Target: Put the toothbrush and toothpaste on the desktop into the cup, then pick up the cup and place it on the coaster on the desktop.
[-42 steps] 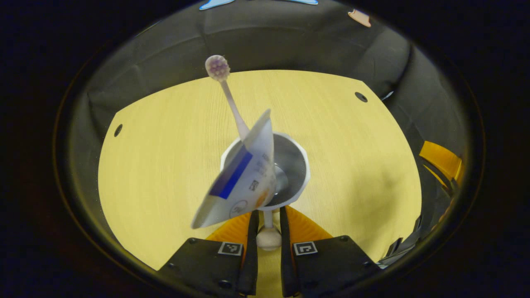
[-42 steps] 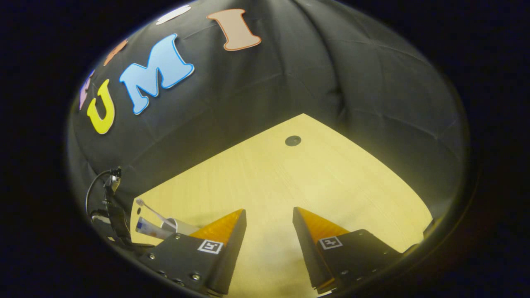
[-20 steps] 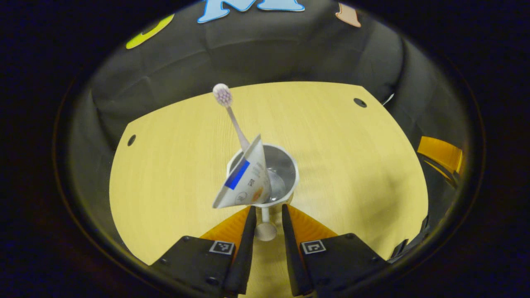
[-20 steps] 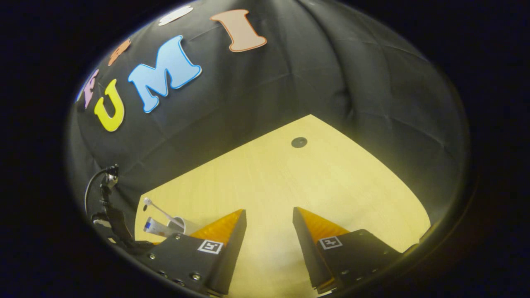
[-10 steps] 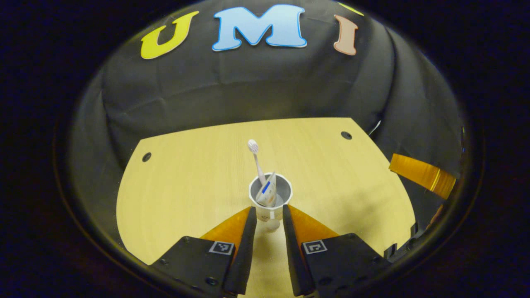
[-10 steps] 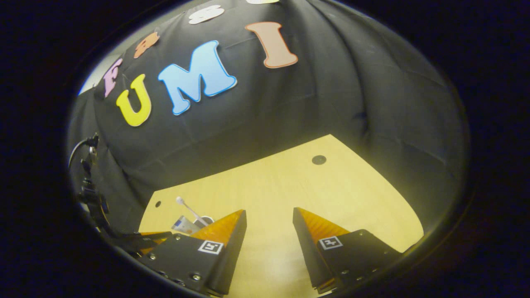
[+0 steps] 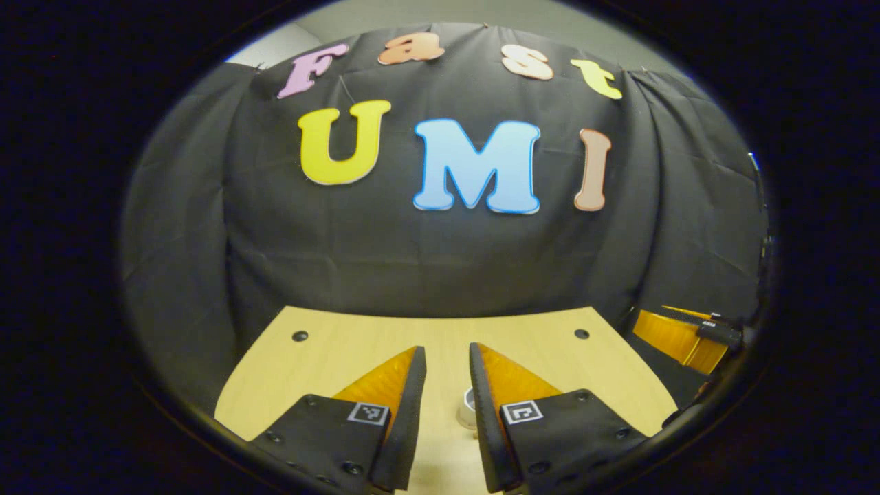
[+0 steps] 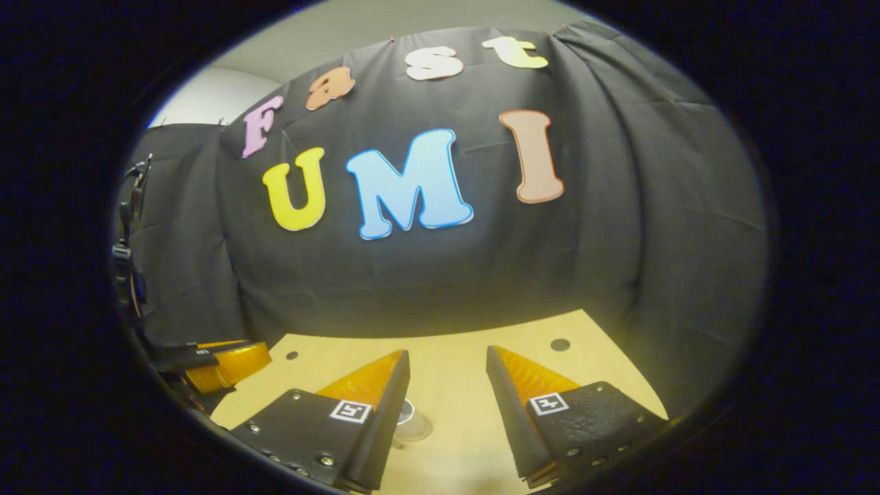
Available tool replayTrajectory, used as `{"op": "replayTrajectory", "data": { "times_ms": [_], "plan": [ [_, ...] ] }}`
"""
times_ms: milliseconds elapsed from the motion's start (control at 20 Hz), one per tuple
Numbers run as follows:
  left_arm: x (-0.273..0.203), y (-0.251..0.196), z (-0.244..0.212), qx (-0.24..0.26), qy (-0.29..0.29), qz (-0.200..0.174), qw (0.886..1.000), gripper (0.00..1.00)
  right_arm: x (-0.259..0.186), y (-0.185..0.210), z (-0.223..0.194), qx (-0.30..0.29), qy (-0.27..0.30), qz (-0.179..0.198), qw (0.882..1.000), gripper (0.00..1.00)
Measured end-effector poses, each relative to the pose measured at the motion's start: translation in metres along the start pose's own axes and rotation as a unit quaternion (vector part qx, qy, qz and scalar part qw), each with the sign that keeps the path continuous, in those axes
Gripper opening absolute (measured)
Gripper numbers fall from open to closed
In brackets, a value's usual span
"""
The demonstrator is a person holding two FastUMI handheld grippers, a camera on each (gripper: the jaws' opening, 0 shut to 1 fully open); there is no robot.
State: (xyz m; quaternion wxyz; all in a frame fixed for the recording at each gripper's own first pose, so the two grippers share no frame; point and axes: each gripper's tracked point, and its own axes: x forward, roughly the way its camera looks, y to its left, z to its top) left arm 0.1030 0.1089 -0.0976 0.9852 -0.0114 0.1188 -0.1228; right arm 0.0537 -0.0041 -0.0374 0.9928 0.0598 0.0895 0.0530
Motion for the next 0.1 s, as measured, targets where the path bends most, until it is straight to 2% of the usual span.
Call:
{"op": "replayTrajectory", "data": {
  "times_ms": [50,100],
  "plan": [
    [-0.0063,0.0052,0.007,0.008,-0.016,0.002,1.0,0.4,-0.0018,0.0054,0.0073,-0.003,-0.01,0.002,1.0,0.68],
    [-0.0125,0.009,0.0163,0.014,-0.03,0.002,0.999,0.41,-0.0047,0.01,0.0154,-0.004,-0.021,0.004,1.0,0.58]
  ]
}}
